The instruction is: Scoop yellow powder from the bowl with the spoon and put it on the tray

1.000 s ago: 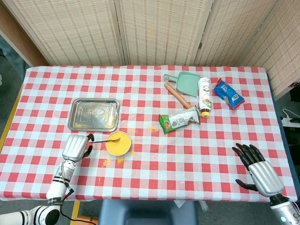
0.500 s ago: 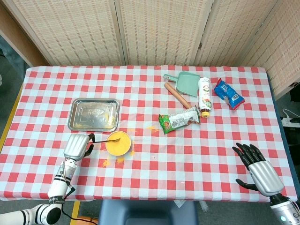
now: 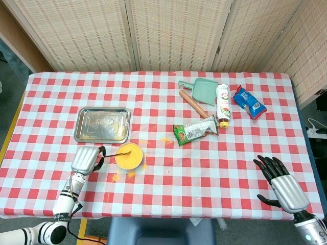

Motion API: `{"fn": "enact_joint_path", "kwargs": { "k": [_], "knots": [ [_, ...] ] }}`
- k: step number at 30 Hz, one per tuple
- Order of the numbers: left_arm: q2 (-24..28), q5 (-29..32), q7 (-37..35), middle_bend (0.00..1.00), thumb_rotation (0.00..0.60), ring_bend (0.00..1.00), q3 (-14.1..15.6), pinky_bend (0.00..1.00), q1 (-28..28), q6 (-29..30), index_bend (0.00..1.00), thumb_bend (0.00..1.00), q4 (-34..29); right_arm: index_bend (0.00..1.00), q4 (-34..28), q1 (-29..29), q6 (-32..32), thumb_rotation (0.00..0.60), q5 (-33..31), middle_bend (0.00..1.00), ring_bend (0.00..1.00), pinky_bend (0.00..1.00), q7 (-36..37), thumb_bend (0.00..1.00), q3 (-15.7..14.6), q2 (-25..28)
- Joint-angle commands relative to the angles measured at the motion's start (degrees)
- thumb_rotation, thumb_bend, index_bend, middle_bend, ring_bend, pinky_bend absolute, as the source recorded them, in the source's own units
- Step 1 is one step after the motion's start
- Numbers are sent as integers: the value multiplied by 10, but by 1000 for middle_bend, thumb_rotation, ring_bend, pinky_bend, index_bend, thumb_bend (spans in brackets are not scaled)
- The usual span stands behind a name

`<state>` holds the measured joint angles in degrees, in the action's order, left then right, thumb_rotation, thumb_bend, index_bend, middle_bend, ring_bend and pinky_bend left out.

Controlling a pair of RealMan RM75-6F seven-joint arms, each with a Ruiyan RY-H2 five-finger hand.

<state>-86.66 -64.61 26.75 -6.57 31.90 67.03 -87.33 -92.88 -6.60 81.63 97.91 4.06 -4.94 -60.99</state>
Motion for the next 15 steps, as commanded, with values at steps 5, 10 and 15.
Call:
{"fn": "enact_joint_path", "kwargs": {
  "k": [5,10,15],
  "knots": [
    [7,7,0,1000,600,1000,-1,1000,0,-11,498,449,-14,0,0,0,1,600,-1,0,0,0,0,86,0,0],
    [9,18,-8,1000,600,1000,-7,1000,1,-21,495,451,-21,0,0,1,1,600,0,0,0,0,0,87,0,0],
    [16,34,-15,1000,600,1000,-11,1000,4,-36,491,447,-34,0,1,1,1,600,-2,0,0,0,0,86,1,0]
  ]
}}
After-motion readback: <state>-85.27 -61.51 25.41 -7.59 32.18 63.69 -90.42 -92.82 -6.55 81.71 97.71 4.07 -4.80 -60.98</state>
